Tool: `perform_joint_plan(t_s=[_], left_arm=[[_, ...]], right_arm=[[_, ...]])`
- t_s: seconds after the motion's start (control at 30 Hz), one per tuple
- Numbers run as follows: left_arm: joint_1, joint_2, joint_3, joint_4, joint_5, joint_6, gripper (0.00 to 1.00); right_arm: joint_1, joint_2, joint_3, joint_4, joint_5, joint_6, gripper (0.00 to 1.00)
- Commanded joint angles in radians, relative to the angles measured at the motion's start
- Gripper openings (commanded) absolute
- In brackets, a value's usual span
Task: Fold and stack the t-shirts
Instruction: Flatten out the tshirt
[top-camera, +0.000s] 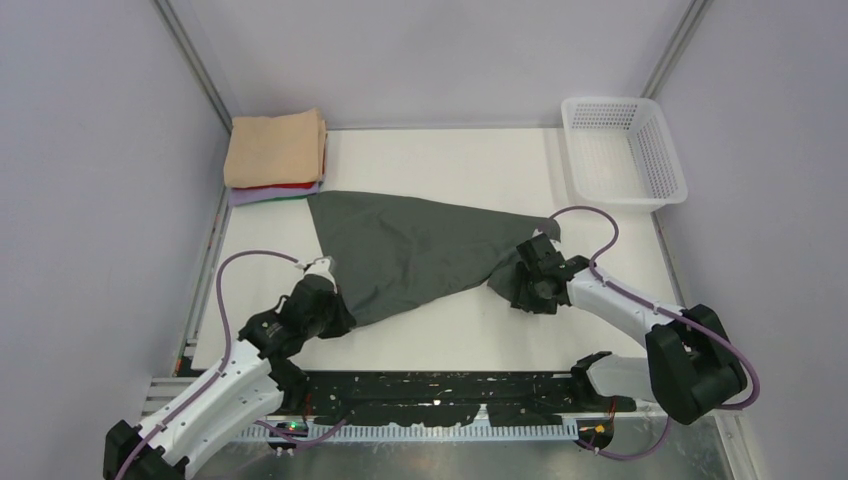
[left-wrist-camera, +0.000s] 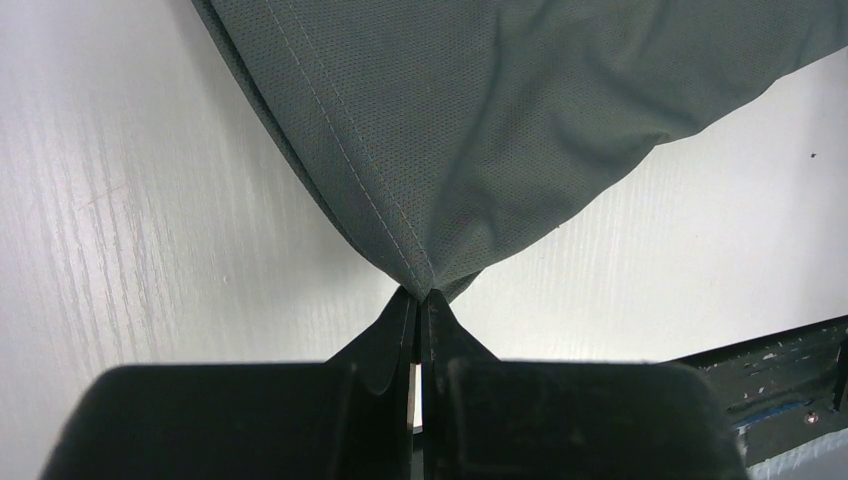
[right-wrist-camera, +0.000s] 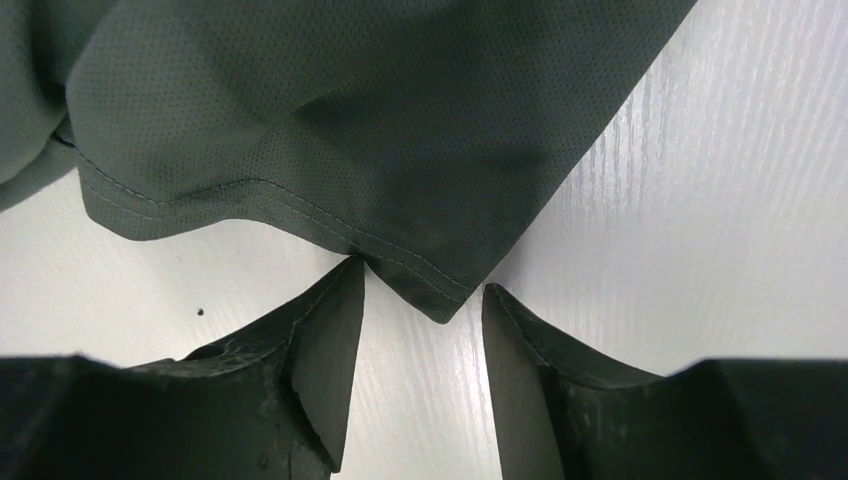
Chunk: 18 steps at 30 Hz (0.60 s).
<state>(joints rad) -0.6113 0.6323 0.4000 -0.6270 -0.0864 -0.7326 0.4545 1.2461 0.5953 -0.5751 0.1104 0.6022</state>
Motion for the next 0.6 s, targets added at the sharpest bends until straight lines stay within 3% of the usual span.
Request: perform_joint_plan(t_s=[0.0,0.2,0.3,0.37,0.57], left_arm=[[-0.002,-0.012,-0.012,0.003,-0.020,-0.010,0.00],[-0.003,-0.011,-0.012,0.012,-0.039,-0.018,0.00],[-0.004,-0.007,-0.009,0.022,-0.053,-0.025,0.00],[-0.003,-0.004,-0.004,0.044,-0.059,-0.025,0.00],[-0.002,0.023,0.061,0.200,-0.094,0.031,0.00]], right_arm=[[0.004,0.046,-0.009,0.084,0.023,0.026,0.52],[0.004,0.100,-0.004,0.111,0.055,0.033,0.37],[0.005,0.109,-0.008,0.137,0.068,0.027,0.16],[0.003,0.095,-0.005,0.150,0.099,0.023,0.07],[-0.001,-0.007,0.051,0.224,0.237,0.020,0.05]])
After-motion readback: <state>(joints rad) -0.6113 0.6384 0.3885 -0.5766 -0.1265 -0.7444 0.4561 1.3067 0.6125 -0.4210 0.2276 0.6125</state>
